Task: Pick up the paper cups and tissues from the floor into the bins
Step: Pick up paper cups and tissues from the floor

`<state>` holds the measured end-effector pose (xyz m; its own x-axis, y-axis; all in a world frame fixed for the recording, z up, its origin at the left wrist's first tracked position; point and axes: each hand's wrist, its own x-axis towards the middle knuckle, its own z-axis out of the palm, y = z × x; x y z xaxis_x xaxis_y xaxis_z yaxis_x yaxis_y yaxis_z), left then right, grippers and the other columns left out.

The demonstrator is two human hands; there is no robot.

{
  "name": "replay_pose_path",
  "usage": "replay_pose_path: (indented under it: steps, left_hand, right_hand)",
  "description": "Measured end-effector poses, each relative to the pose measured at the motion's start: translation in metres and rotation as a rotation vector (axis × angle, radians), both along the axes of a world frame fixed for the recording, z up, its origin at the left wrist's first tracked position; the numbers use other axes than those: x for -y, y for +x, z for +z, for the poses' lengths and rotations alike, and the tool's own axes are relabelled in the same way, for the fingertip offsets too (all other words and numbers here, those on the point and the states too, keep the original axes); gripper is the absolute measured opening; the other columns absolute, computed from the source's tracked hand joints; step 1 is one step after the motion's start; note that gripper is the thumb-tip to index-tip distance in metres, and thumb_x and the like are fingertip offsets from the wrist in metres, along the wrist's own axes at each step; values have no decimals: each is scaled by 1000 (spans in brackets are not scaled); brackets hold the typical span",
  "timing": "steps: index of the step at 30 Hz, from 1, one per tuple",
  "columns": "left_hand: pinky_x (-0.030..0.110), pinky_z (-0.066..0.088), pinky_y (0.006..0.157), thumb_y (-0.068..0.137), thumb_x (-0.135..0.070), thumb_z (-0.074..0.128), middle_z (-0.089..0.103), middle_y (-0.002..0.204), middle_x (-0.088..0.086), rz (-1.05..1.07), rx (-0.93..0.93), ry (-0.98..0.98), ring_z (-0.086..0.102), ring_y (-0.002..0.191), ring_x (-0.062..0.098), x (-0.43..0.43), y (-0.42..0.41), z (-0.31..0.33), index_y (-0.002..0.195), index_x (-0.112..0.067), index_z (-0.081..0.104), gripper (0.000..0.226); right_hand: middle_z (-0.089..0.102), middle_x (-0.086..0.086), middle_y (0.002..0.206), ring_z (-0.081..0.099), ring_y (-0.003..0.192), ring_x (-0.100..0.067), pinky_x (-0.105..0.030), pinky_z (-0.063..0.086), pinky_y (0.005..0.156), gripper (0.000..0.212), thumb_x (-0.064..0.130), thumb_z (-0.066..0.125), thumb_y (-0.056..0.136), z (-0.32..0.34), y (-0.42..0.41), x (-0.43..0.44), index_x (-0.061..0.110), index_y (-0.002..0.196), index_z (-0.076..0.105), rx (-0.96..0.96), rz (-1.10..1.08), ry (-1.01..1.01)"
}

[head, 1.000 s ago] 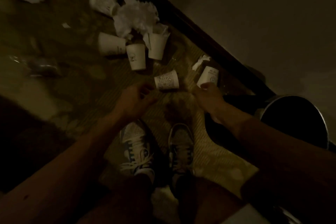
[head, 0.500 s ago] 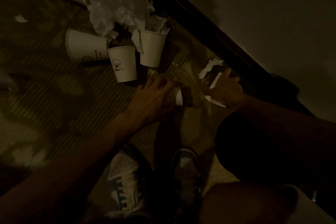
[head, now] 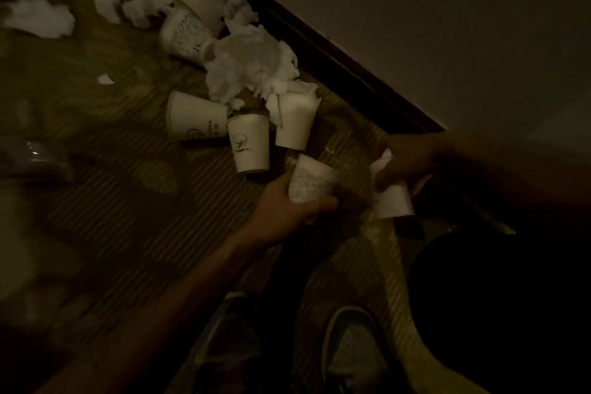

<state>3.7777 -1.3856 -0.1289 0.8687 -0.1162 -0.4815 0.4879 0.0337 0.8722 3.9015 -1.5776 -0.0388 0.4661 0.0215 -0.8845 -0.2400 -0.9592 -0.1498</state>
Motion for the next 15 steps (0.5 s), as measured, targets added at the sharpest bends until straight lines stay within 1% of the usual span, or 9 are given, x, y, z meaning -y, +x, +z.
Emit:
replay_pose_path:
  steps: [1,3,4,6,7,9,11,13,15]
  left_hand:
    - [16,54,63,51,-42,87,76,93,-5,106,-40,-131,72,82,6,-6,-6,8,103,-24,67,58]
    - [21,55,59,49,-34,86,76,91,6,288,-98,-396,74,76,14,-19,-15,21,104,-13,68,61]
    - [25,57,60,48,-29,91,76,92,11,345,-153,-560,74,77,18,-25,-18,27,106,-7,69,66]
    - [36,60,65,41,-26,98,74,100,18,392,-250,-921,74,85,28,-35,-19,35,105,-1,73,73]
    - [40,60,67,38,-25,99,73,102,19,393,-260,-1047,73,88,31,-40,-15,39,103,0,75,74]
    - [43,61,69,34,-26,101,73,102,19,388,-234,-1151,73,88,31,-49,-9,47,101,0,76,76]
    - [41,61,68,35,-27,101,73,103,20,371,-221,-1171,73,90,31,-54,-5,49,101,0,76,75]
    - [41,60,71,40,-26,100,70,111,23,366,-206,-1159,72,97,33,-59,-1,48,112,1,71,82]
    - [40,59,76,45,-29,98,67,120,23,360,-194,-1118,70,103,33,-64,1,46,123,-1,65,90]
  right_hand:
    - [55,-9,111,61,90,-22,-32,57,64,48,12,77,81,9,-1,-10,16,119,48,54,16,52]
    - [54,-4,114,63,95,-19,-29,58,66,56,16,80,78,16,1,-27,22,122,46,109,-11,192]
    - [56,-2,115,64,95,-17,-27,58,65,54,18,80,78,16,2,-35,25,120,47,106,-59,273]
    - [59,3,112,69,85,-10,-20,56,58,45,19,79,78,16,1,-53,31,111,50,104,-183,435]
    - [61,5,110,70,80,-6,-18,55,56,41,19,78,79,15,3,-61,32,108,51,120,-233,490]
    - [61,7,109,69,81,-6,-19,55,57,39,18,76,82,13,4,-73,31,109,51,155,-269,531]
    - [59,7,109,66,88,-8,-20,56,57,38,20,74,83,15,5,-82,30,111,50,154,-286,515]
    - [59,5,111,66,92,-12,-21,56,58,34,23,73,84,15,3,-88,32,110,52,119,-308,514]
    - [62,2,113,67,94,-13,-24,58,64,37,25,70,86,13,-1,-95,30,118,53,83,-332,546]
